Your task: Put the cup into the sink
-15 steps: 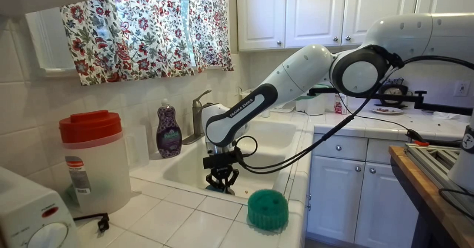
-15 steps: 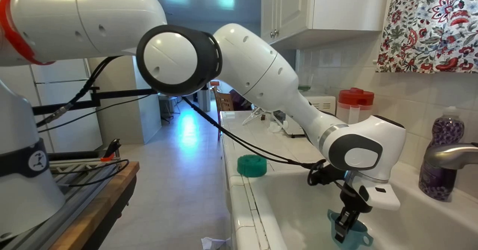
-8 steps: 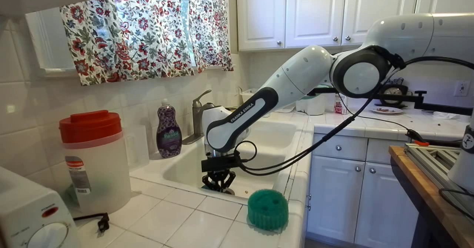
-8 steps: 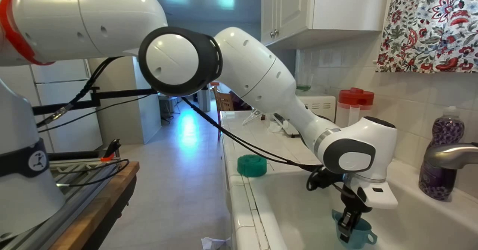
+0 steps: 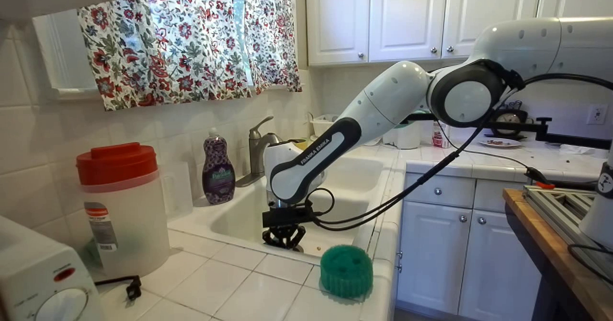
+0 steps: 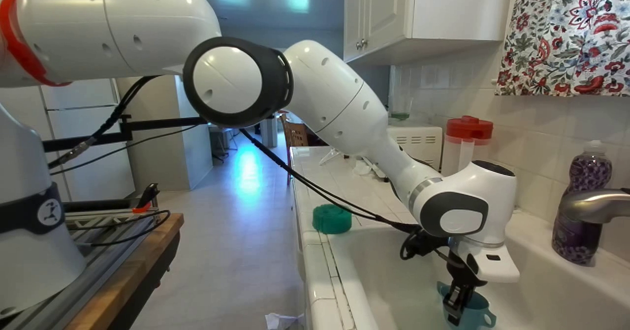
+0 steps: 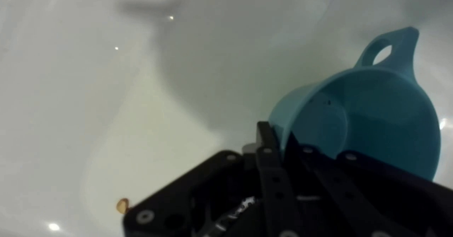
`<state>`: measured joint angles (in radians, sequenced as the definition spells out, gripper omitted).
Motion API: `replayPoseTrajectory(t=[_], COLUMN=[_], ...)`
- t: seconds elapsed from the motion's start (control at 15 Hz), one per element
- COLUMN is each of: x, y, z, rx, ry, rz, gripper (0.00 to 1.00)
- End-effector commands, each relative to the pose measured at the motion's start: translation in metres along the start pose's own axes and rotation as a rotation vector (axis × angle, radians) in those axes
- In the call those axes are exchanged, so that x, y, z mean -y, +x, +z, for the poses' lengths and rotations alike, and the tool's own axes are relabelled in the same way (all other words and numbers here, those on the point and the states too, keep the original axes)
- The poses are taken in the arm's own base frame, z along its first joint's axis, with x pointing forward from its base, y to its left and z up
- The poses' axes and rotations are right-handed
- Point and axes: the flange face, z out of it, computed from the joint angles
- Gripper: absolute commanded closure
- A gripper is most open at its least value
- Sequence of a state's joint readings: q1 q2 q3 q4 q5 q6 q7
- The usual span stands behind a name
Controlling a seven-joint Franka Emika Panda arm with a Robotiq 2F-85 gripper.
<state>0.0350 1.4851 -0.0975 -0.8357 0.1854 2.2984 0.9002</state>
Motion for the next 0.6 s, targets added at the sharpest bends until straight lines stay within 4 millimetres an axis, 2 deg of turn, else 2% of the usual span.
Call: replayPoseTrajectory(t=[0.0,0.33,0.4,0.53], x=[-0.0028,-0.005,-0.0014,-0.0014], y=[-0.0038,-0.0062,-0.0025,-0.0026], z=[0.0088,0.0132,0.0049,0.0049], rx=[-0.018,-0.014,-0.004,-0.004], ry=[0.002,-0.005,0.001,0.001], rz=[-0.007,-0.005,-0.001,-0.002], gripper=[0.98,0.98,0.93,0.93])
